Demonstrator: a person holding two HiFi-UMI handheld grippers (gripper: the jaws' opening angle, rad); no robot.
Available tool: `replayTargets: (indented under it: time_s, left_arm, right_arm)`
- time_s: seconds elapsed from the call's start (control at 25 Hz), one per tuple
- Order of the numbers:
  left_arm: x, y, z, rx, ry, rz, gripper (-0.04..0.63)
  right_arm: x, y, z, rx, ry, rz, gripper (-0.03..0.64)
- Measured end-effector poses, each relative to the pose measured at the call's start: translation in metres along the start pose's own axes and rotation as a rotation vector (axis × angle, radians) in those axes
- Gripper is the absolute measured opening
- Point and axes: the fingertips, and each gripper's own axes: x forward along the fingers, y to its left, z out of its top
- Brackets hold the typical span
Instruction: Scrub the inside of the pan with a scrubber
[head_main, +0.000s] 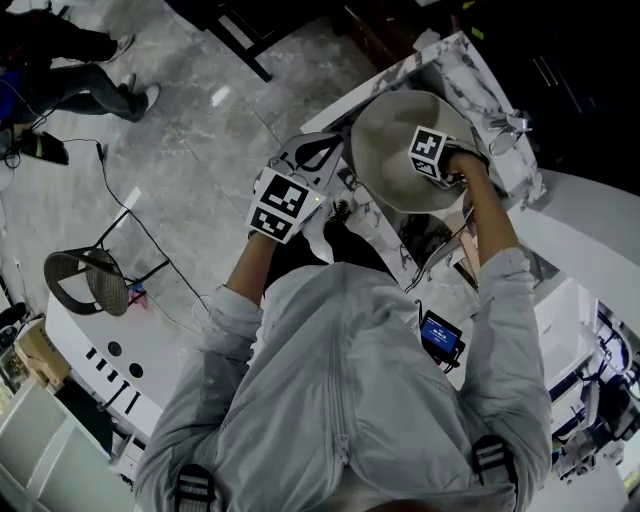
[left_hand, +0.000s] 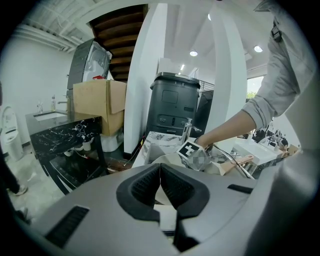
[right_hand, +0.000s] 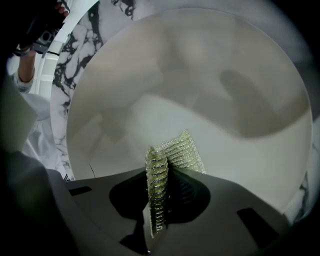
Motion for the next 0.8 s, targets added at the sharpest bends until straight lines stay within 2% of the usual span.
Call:
replayTargets:
  time_s: [0.24, 0.44, 0.68, 0.8]
  left_arm:
    - [0.001, 0.000, -0.001, -0.001, 0.007, 0.001, 0.023]
    - [0.002, 0.000, -0.001, 0.001, 0.013, 0.004, 0.023]
    - [-0.002, 0.007, -0.005, -0.005, 0.024, 0.019, 0.023]
    - [-0.002, 0.009, -0.007, -0.010, 0.029, 0.024, 0.023]
  right_arm:
    - [-0.008, -0.029, 0.008, 0.021, -0.063, -0.158, 0.084]
    - [-0.027, -0.065, 0.020, 0.065, -0.135, -0.367, 0.084]
    - [-0.028, -0.080, 0.061, 0.098, -0.301, -0.386, 0.084]
    - [-0.033, -0.085, 0.076, 0.086, -0.333, -0.413, 0.084]
